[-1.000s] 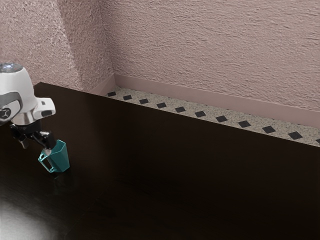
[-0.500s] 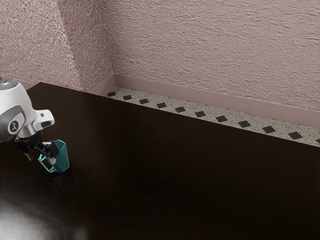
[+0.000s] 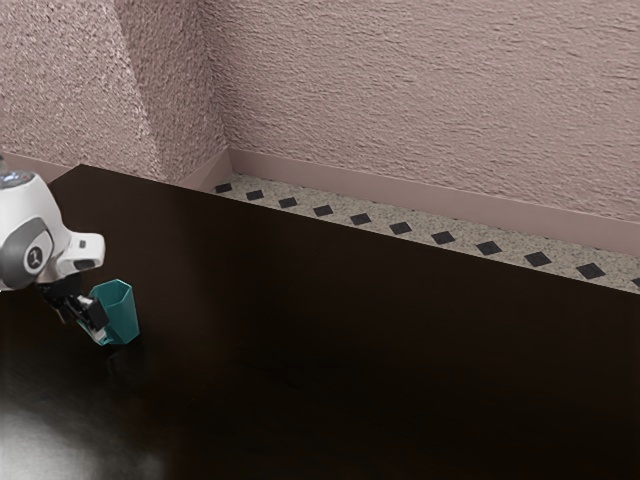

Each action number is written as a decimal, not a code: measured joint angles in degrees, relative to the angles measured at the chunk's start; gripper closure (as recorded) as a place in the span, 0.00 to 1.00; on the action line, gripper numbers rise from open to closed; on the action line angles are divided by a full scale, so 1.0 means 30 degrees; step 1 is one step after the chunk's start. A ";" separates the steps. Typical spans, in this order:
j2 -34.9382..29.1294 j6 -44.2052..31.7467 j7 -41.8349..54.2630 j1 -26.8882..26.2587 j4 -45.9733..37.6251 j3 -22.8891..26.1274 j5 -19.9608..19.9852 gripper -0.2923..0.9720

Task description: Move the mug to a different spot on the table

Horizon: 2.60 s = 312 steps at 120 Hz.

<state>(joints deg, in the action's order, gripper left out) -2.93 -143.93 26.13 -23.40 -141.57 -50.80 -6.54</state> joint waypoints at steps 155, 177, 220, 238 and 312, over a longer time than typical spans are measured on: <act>0.1773 -0.5182 0.7366 0.0103 -0.1306 0.0543 1.2868 0.79; 0.0636 -0.6391 0.7624 -0.0266 -0.1933 0.1654 1.3565 0.80; -0.0522 -0.7681 0.8434 -0.1686 -0.3151 0.3420 1.3883 0.80; -0.0726 -0.7930 0.8730 -0.1748 -0.3671 0.4472 1.3914 0.80; -0.0001 -0.7878 0.9404 -0.4186 -0.4226 0.4730 1.4244 0.57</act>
<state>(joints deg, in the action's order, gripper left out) -2.94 -167.57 54.35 -35.96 -154.25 -36.62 36.19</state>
